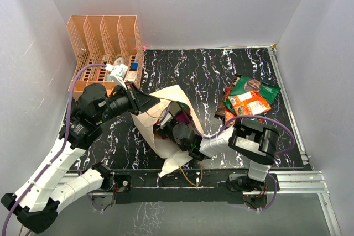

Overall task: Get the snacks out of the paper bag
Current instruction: Take out the snack from the paper bag.

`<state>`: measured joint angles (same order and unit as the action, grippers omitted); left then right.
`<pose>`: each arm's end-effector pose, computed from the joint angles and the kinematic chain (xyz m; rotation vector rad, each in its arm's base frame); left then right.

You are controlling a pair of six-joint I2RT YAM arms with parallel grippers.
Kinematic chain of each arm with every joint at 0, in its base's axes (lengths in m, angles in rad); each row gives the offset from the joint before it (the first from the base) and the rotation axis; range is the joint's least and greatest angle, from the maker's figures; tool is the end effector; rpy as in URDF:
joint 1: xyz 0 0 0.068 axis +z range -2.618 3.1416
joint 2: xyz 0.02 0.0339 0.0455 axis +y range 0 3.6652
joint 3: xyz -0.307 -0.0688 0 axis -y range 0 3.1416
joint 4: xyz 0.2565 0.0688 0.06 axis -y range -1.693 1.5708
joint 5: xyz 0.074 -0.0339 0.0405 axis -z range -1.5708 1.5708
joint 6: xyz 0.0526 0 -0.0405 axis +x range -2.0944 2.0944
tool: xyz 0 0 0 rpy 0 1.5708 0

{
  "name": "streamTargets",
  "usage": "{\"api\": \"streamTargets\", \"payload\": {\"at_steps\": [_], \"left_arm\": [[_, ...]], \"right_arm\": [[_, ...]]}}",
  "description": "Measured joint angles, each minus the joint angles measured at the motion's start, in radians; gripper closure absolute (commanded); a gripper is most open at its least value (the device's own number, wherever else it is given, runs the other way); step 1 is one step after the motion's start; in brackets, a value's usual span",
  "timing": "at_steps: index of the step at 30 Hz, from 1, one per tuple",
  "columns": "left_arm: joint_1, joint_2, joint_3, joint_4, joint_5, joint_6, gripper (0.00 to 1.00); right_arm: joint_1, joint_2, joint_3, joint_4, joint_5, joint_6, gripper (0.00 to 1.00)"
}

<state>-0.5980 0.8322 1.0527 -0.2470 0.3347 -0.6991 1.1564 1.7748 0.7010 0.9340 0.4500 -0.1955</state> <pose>0.1342 -0.1123 0.4519 0.1964 1.7385 -1.2479 0.1729 0.3363 0.2004 -0.7880 1.5150 0.3328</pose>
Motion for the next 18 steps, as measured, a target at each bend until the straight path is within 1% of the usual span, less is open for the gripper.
{"api": "streamTargets", "payload": {"at_steps": [4,5,6,7,8,9,14,18], "left_arm": [[0.000,-0.002,0.000,0.000,-0.006,-0.002,1.00],[0.000,-0.002,0.000,-0.001,-0.008,-0.002,1.00],[0.000,-0.003,0.000,-0.001,-0.009,-0.001,1.00],[0.000,-0.005,0.000,-0.001,-0.010,-0.001,1.00],[0.000,-0.006,0.000,0.000,-0.011,-0.001,1.00],[0.000,-0.007,0.000,-0.001,-0.011,-0.001,1.00],[0.000,-0.008,0.000,-0.013,-0.016,0.000,1.00],[0.000,-0.009,0.000,-0.016,-0.033,-0.001,1.00]], "right_arm": [[0.000,0.023,0.060,-0.031,0.013,-0.005,0.55],[0.000,0.025,0.075,-0.044,0.018,-0.004,0.60],[0.000,0.027,0.085,-0.053,0.021,-0.004,0.71],[0.000,0.027,0.092,-0.058,0.022,-0.003,0.77],[0.000,0.027,0.094,-0.061,0.023,-0.003,0.81],[0.000,0.027,0.095,-0.064,0.023,-0.001,0.83],[-0.001,0.015,0.093,-0.104,0.005,0.024,0.84],[-0.001,-0.058,0.068,-0.145,-0.043,0.046,0.83]]}}
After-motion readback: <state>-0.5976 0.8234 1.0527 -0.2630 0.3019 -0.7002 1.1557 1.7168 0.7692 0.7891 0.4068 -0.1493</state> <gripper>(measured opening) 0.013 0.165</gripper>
